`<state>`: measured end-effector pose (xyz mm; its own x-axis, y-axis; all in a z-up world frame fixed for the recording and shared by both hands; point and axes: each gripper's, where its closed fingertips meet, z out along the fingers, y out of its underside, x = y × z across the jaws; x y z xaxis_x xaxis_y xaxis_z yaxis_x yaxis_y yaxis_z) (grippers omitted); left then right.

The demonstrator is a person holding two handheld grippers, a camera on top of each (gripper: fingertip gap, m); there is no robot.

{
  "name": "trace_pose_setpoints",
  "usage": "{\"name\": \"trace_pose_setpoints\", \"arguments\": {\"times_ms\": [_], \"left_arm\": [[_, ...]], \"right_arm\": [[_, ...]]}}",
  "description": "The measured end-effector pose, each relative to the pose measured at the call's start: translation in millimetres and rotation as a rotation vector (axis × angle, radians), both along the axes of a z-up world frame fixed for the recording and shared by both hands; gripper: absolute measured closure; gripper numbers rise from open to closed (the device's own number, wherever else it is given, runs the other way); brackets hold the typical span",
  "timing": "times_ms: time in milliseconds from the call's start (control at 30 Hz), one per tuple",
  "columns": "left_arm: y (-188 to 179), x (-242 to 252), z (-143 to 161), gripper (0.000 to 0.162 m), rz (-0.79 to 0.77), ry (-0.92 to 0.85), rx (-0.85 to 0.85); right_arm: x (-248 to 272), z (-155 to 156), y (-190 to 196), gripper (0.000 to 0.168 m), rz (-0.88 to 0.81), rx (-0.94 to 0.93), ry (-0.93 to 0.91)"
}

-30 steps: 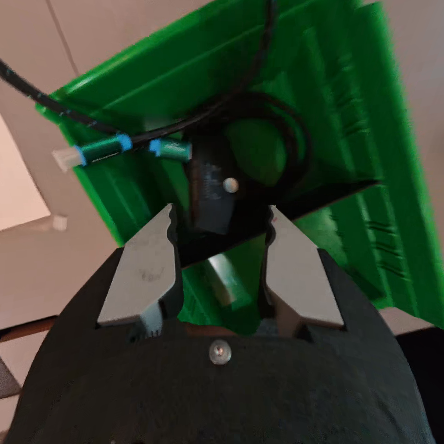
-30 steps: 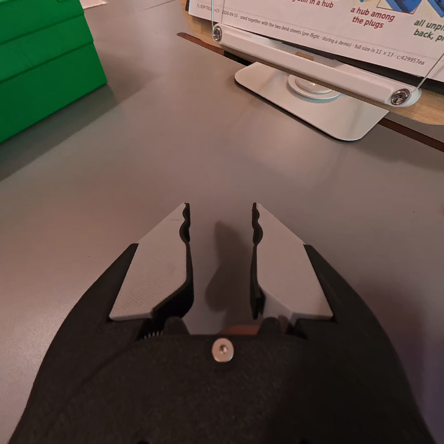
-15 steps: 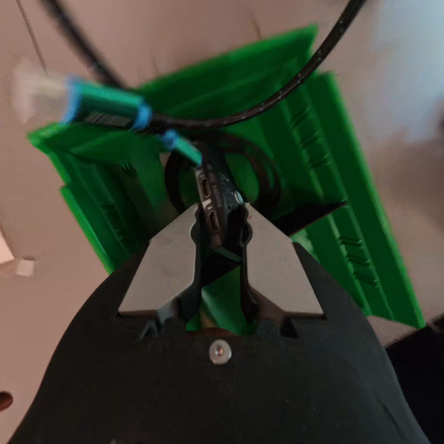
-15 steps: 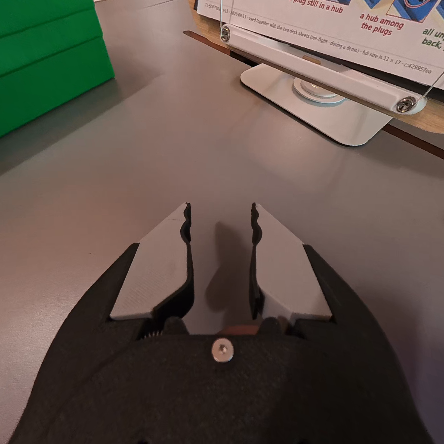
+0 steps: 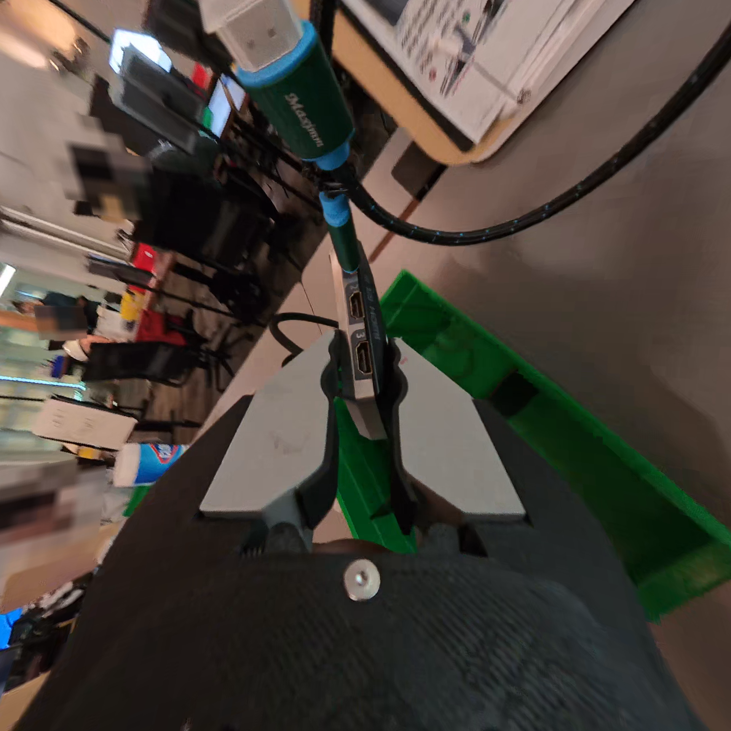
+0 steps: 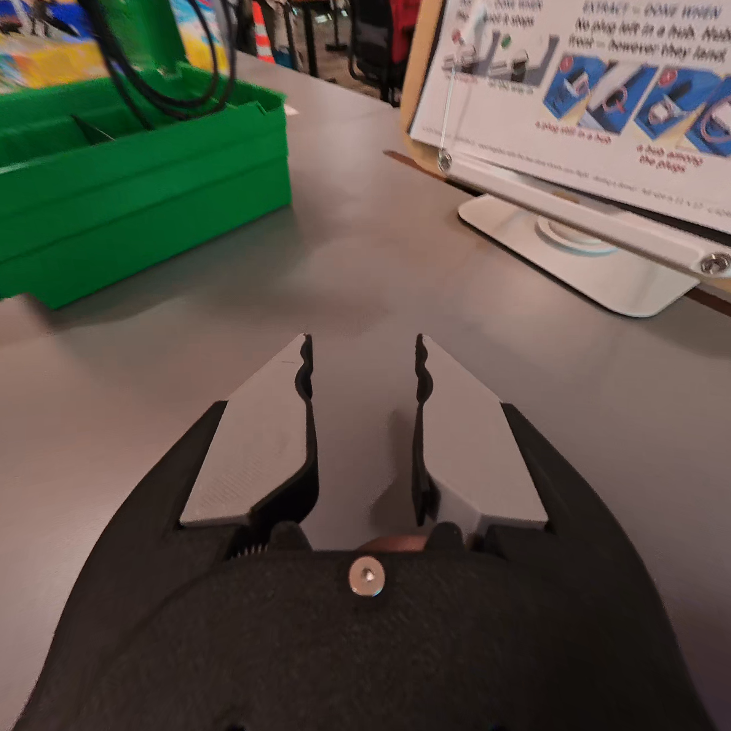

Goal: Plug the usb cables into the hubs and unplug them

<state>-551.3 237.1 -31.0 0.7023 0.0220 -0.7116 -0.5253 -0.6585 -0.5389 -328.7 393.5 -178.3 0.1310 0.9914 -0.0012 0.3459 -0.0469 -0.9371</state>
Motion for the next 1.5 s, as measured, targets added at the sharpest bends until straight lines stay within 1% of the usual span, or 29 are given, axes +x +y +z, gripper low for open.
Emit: {"name": "trace_pose_setpoints", "arguments": {"times_ms": [100, 133, 167, 200, 267, 300, 367, 433, 467, 533, 600, 700, 767, 833, 933, 1000, 1033, 1100, 1133, 1167, 1200, 1267, 1333, 1367, 1400, 1433, 1500], "left_arm": [[13, 10, 29, 0.140, -0.010, 0.143, 0.112], [15, 9, 39, 0.141, 0.001, 0.155, 0.168], [17, 6, 46, 0.142, 0.012, 0.108, 0.232], [19, 3, 46, 0.142, 0.020, -0.004, 0.277], [21, -6, 38, 0.142, 0.040, -0.295, 0.353], [20, -13, 33, 0.142, 0.056, -0.397, 0.385], [15, -22, 23, 0.143, 0.073, -0.539, 0.433], [12, -8, 26, 0.144, -0.001, -0.653, 0.471], [10, -2, 32, 0.144, -0.025, -0.646, 0.475], [6, 0, 50, 0.144, -0.039, -0.547, 0.505], [2, -12, 69, 0.144, 0.003, -0.415, 0.529], [-10, -33, 88, 0.144, 0.085, -0.173, 0.533], [-17, -18, 103, 0.144, 0.047, 0.007, 0.537], [-20, 15, 111, 0.144, -0.035, 0.191, 0.511], [-9, 64, 108, 0.144, -0.138, 0.396, 0.431], [5, 97, 101, 0.144, -0.207, 0.448, 0.407], [12, 115, 97, 0.144, -0.248, 0.456, 0.407], [27, 147, 87, 0.144, -0.316, 0.456, 0.421], [36, 161, 81, 0.144, -0.341, 0.446, 0.428], [46, 173, 75, 0.143, -0.354, 0.428, 0.440], [54, 180, 73, 0.143, -0.343, 0.403, 0.472], [70, 188, 66, 0.143, -0.350, 0.261, 0.515], [84, 189, 62, 0.144, -0.342, 0.120, 0.557], [91, 188, 58, 0.144, -0.327, 0.084, 0.565], [98, 187, 53, 0.144, -0.313, 0.051, 0.564], [104, 188, 47, 0.144, -0.308, 0.021, 0.561], [114, 190, 33, 0.144, -0.304, -0.011, 0.546]], "right_arm": [[-1, 7, -6, 0.119, 0.027, 0.009, 0.031], [-1, 6, -6, 0.119, 0.024, 0.014, 0.024], [-1, 4, -5, 0.120, 0.017, 0.019, 0.015], [-1, 3, -4, 0.120, 0.010, 0.021, 0.007], [-1, 0, -2, 0.120, 0.003, 0.016, -0.007], [-1, 0, -2, 0.120, 0.003, 0.010, -0.010], [-1, 0, -2, 0.121, 0.004, -0.002, -0.012], [-1, 0, -2, 0.121, 0.006, -0.013, -0.014], [-2, 0, -3, 0.121, 0.010, -0.020, -0.015], [-5, -2, -6, 0.121, 0.022, -0.031, -0.018], [-6, -7, -9, 0.121, 0.031, -0.025, -0.037], [-5, -13, -7, 0.121, 0.026, 0.014, -0.068], [-5, -12, -8, 0.120, 0.031, 0.019, -0.064], [-6, -6, -14, 0.118, 0.063, 0.002, -0.025], [-8, 17, -36, 0.113, 0.167, -0.048, 0.090], [-5, 45, -56, 0.113, 0.259, -0.095, 0.213], [0, 63, -67, 0.113, 0.305, -0.124, 0.289], [21, 109, -85, 0.117, 0.394, -0.171, 0.475], [35, 132, -90, 0.122, 0.421, -0.180, 0.569], [48, 150, -88, 0.119, 0.405, -0.177, 0.636], [58, 160, -78, 0.119, 0.342, -0.151, 0.677], [76, 172, -50, 0.128, 0.191, -0.070, 0.733], [94, 182, -34, 0.133, 0.129, -0.042, 0.803], [105, 187, -27, 0.131, 0.104, -0.041, 0.856], [115, 193, -21, 0.133, 0.073, -0.043, 0.911], [123, 197, -15, 0.135, 0.042, -0.041, 0.948], [127, 200, -13, 0.149, 0.011, 0.000, 0.937]]}}
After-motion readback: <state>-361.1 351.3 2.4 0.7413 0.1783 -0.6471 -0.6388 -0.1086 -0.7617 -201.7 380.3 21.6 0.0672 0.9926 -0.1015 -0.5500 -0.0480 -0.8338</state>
